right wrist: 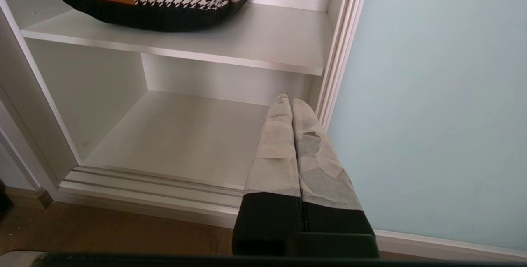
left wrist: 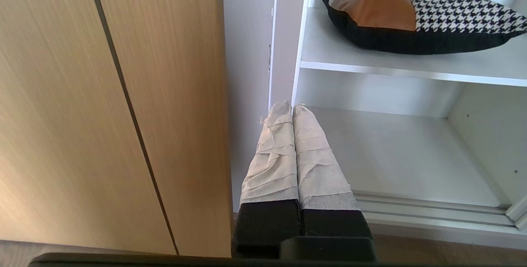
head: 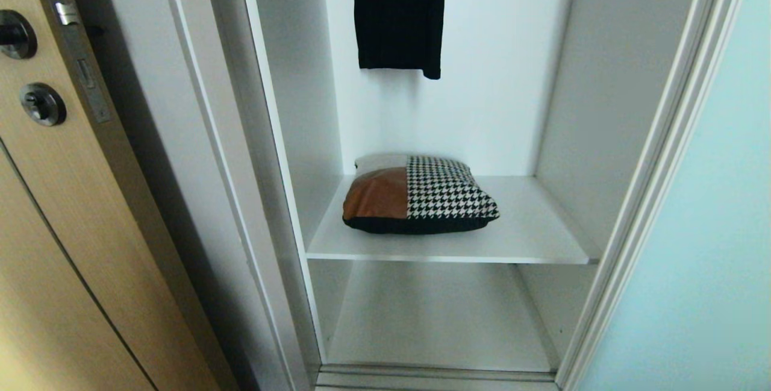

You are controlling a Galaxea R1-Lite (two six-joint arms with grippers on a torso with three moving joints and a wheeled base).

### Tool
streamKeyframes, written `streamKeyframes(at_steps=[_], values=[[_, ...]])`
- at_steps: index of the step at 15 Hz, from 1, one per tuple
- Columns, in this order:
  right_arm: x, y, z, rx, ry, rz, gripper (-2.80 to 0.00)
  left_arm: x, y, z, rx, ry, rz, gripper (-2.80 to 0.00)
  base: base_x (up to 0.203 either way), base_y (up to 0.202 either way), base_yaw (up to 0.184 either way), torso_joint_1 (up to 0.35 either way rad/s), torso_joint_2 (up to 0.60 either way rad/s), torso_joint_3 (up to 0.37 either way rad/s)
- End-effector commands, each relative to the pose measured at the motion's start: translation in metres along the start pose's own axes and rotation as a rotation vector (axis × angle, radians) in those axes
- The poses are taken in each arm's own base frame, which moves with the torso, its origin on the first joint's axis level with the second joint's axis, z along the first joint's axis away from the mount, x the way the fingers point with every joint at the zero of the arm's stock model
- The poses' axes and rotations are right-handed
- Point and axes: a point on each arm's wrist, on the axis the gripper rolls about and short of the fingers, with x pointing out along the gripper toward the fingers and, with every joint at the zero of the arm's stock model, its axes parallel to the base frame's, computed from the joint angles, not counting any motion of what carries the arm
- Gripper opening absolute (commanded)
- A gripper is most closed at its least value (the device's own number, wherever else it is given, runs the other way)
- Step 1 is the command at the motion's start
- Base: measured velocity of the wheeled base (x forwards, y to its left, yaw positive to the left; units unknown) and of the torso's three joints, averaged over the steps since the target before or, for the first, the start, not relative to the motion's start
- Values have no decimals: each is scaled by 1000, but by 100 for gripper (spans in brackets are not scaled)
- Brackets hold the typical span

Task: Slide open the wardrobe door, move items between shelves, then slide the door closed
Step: Place the pillow on the lower shelf

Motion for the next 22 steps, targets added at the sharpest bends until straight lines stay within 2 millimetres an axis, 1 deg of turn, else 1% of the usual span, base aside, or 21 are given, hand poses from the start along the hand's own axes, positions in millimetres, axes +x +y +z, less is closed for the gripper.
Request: streamKeyframes(at_steps=[1, 22], values=[[0, 0, 0, 0, 0, 0, -280, 0, 0, 0, 0, 1, 0, -280, 0, 0, 0, 0, 0, 0], [0, 0, 0, 0, 0, 0, -280, 0, 0, 0, 0, 2, 0, -280, 0, 0, 0, 0, 0, 0]])
